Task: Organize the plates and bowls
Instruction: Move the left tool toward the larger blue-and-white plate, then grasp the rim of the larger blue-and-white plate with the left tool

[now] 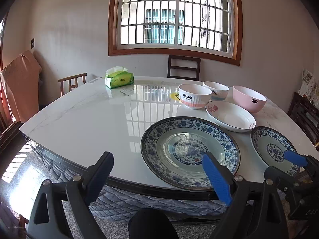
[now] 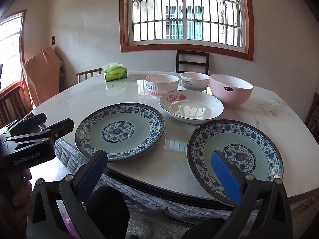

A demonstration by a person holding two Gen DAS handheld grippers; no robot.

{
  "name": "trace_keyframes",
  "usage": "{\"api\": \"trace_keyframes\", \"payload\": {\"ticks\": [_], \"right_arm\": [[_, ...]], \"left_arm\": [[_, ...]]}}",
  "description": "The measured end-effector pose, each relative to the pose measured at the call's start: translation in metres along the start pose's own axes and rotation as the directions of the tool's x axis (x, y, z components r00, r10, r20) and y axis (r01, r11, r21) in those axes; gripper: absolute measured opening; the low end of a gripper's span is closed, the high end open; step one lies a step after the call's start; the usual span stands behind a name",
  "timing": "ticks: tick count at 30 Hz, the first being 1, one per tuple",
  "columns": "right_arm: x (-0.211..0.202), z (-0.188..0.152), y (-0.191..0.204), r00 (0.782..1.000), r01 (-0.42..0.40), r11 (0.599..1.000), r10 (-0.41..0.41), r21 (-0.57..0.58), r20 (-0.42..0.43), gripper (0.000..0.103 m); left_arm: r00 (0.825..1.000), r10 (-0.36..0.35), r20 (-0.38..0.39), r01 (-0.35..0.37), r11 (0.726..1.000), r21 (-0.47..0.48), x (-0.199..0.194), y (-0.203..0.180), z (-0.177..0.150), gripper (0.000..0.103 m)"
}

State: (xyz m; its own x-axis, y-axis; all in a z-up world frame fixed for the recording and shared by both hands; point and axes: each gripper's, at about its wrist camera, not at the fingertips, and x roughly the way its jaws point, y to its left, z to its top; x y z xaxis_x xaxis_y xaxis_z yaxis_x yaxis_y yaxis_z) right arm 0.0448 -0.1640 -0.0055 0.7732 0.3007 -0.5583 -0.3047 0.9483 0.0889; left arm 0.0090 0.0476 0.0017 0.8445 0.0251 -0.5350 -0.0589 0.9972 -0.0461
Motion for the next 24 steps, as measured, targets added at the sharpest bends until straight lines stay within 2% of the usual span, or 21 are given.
{"api": "trace_keyframes", "payload": {"ticks": [4, 6, 9, 12, 14, 16, 20, 24], "right_arm": [[0.012, 0.007, -0.012, 0.989, -0.131, 0.986, 0.136, 0.102, -0.052, 0.103], [0.02, 0.011, -0.017, 0.974, -0.196, 0.967, 0.211, 0.16, -0.08, 0.103], [0.039, 0.015, -0.024, 0.929, -0.303, 0.911, 0.348, 0.278, -0.127, 0.1], [0.061, 0.017, -0.028, 0.889, -0.342, 0.865, 0.424, 0.367, -0.172, 0.093], [0.074, 0.017, -0.031, 0.869, -0.343, 0.841, 0.454, 0.419, -0.2, 0.09], [0.082, 0.018, -0.032, 0.875, -0.315, 0.85, 0.433, 0.422, -0.219, 0.086], [0.089, 0.021, -0.035, 0.867, -0.311, 0.837, 0.444, 0.45, -0.227, 0.083], [0.095, 0.028, -0.032, 0.868, -0.309, 0.846, 0.438, 0.435, -0.235, 0.083]], "left_arm": [[0.999, -0.023, -0.041, 0.022, 0.999, -0.025, 0.009, 0.011, 0.005, 0.093], [0.998, -0.034, -0.052, 0.032, 0.999, -0.031, 0.014, 0.014, 0.006, 0.093], [0.996, -0.052, -0.077, 0.049, 0.998, -0.035, 0.021, 0.017, 0.008, 0.093], [0.991, -0.083, -0.106, 0.077, 0.995, -0.062, 0.03, 0.024, 0.011, 0.093], [0.987, -0.103, -0.125, 0.095, 0.993, -0.075, 0.036, 0.028, 0.014, 0.093], [0.982, -0.122, -0.144, 0.112, 0.991, -0.073, 0.043, 0.029, 0.016, 0.093], [0.984, -0.088, -0.156, 0.078, 0.995, -0.07, 0.054, 0.031, 0.02, 0.092], [0.983, -0.056, -0.176, 0.048, 0.997, -0.053, 0.066, 0.034, 0.019, 0.092]]}}
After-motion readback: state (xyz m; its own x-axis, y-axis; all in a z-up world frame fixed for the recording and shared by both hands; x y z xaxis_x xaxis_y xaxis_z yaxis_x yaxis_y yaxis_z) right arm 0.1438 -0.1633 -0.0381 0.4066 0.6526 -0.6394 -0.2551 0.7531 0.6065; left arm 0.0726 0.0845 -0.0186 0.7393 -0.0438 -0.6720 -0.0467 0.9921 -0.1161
